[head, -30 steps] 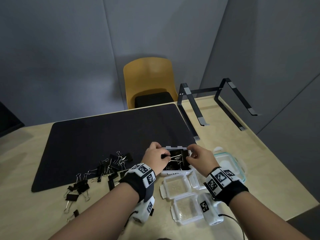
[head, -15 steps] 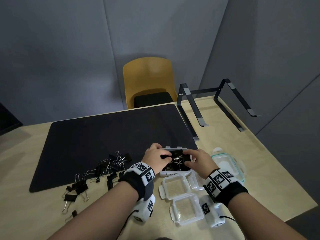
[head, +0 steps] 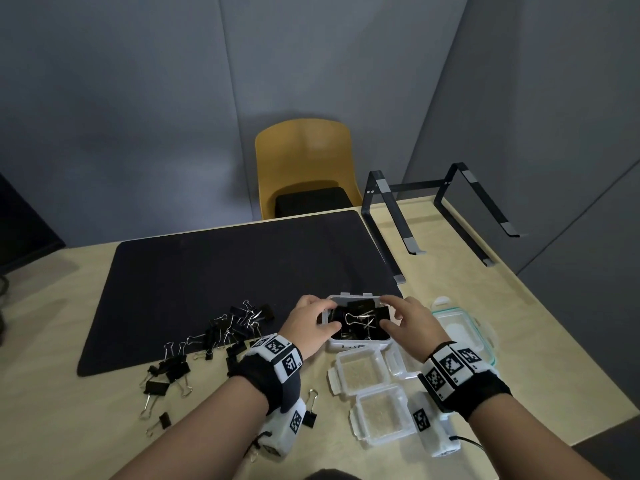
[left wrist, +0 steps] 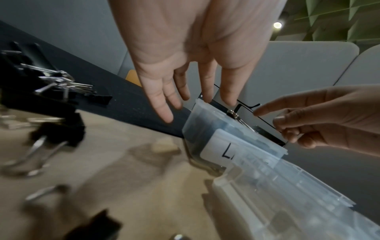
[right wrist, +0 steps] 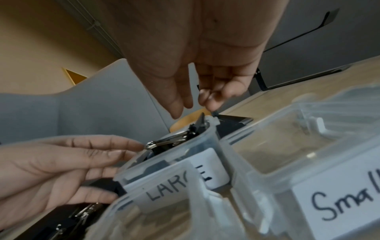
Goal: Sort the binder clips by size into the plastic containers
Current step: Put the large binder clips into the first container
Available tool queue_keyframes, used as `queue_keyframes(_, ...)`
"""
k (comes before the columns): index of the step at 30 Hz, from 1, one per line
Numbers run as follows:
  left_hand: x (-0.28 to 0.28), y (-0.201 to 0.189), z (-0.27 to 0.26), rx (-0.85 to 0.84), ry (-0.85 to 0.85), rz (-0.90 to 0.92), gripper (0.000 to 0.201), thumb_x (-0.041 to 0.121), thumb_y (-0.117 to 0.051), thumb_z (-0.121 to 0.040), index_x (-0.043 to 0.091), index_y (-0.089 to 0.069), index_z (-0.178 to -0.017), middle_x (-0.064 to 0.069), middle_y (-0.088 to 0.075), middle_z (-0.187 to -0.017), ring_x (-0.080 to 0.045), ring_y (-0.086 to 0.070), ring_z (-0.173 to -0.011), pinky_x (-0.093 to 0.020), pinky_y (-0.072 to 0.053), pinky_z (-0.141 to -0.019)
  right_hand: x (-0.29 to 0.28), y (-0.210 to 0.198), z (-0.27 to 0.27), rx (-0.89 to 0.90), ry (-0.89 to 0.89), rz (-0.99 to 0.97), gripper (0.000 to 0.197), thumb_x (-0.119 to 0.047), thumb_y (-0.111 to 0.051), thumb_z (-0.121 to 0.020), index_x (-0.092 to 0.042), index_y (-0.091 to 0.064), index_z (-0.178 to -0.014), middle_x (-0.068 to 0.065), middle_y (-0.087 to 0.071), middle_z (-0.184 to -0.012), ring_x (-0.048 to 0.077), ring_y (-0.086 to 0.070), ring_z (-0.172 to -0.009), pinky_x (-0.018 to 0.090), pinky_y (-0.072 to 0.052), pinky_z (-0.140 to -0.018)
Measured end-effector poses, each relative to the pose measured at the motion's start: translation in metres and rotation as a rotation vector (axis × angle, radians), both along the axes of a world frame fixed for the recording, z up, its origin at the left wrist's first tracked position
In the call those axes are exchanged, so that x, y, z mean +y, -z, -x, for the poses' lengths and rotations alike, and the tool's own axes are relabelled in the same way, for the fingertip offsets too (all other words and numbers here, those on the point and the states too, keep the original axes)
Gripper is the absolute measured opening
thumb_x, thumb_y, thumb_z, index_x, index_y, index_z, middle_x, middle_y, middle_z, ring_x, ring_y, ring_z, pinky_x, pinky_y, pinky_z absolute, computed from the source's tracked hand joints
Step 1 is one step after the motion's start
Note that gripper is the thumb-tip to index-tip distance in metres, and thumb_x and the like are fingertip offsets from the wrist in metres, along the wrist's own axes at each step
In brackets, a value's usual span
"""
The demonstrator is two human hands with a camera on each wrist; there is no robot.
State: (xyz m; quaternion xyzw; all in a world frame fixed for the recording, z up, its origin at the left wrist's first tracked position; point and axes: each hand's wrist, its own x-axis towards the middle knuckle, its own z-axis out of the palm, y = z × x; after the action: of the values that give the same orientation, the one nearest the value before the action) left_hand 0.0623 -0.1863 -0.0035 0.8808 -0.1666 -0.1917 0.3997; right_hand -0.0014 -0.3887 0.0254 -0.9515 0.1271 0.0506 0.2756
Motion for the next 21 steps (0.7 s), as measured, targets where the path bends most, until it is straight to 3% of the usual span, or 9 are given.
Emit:
queue_keyframes(6, 0.034, -0.001, 0.015, -0.012, 0.021, -0.057, 0.041, 0.026, -0.057, -0.090, 0.025, -0.051, -0.130, 0.005, -0.040, -0.130, -0.009, -0.048, -0.110, -0.017, -0.036, -0.090, 0.034, -0.003, 0.013, -0.121, -0.005, -0.026, 0.037, -0.019, -0.060, -0.085, -0.020, -0.056, -0.122, -0.007, -0.046, -0.098, 0.008, -0.047, -0.083, 0.015, -0.034, -0.077)
queue_keyframes(9, 0.054, -0.001, 0.019, -0.010, 0.039, -0.074, 0.036, 0.026, -0.058, -0.090, 0.025, -0.054, -0.126, 0.005, -0.045, -0.131, -0.011, -0.049, -0.117, -0.024, -0.039, -0.100, 0.058, -0.002, 0.019, -0.116, -0.075, -0.043, 0.030, -0.019, -0.060, -0.085, -0.018, -0.061, -0.116, -0.008, -0.049, -0.099, 0.005, -0.049, -0.079, 0.016, -0.040, -0.080)
queue_keyframes(13, 0.082, 0.000, 0.026, 0.019, 0.087, -0.156, 0.028, 0.027, -0.059, -0.090, 0.024, -0.060, -0.117, 0.005, -0.052, -0.124, -0.011, -0.051, -0.114, -0.027, -0.040, -0.100, 0.093, 0.003, 0.029, -0.045, -0.169, -0.075, 0.023, -0.024, -0.059, -0.086, -0.020, -0.064, -0.108, -0.006, -0.054, -0.094, 0.005, -0.052, -0.074, 0.018, -0.043, -0.075)
queue_keyframes(16, 0.101, 0.005, 0.032, 0.042, 0.155, -0.247, 0.025, 0.028, -0.060, -0.088, 0.024, -0.062, -0.113, 0.005, -0.054, -0.120, -0.010, -0.053, -0.111, -0.025, -0.041, -0.098, 0.118, 0.012, 0.039, 0.067, -0.247, -0.079, 0.026, -0.025, -0.057, -0.086, -0.019, -0.062, -0.111, -0.002, -0.058, -0.100, 0.012, -0.057, -0.082, 0.023, -0.046, -0.079)
queue_keyframes(19, 0.118, 0.012, 0.036, 0.060, 0.202, -0.313, 0.016, 0.022, -0.060, -0.085, 0.029, -0.060, -0.099, 0.003, -0.057, -0.117, -0.011, -0.055, -0.109, -0.028, -0.045, -0.097, 0.137, 0.026, 0.049, 0.156, -0.285, -0.025, 0.028, -0.026, -0.055, -0.087, -0.020, -0.059, -0.114, 0.002, -0.056, -0.109, 0.016, -0.057, -0.092, 0.025, -0.044, -0.082)
queue_keyframes(21, 0.127, 0.017, 0.040, 0.060, 0.212, -0.314, 0.025, 0.017, -0.060, -0.082, 0.029, -0.061, -0.105, 0.004, -0.055, -0.118, -0.010, -0.055, -0.109, -0.028, -0.046, -0.098, 0.148, 0.035, 0.055, 0.198, -0.284, 0.023, 0.032, -0.023, -0.055, -0.086, -0.018, -0.055, -0.117, 0.003, -0.051, -0.113, 0.021, -0.056, -0.098, 0.027, -0.044, -0.083)
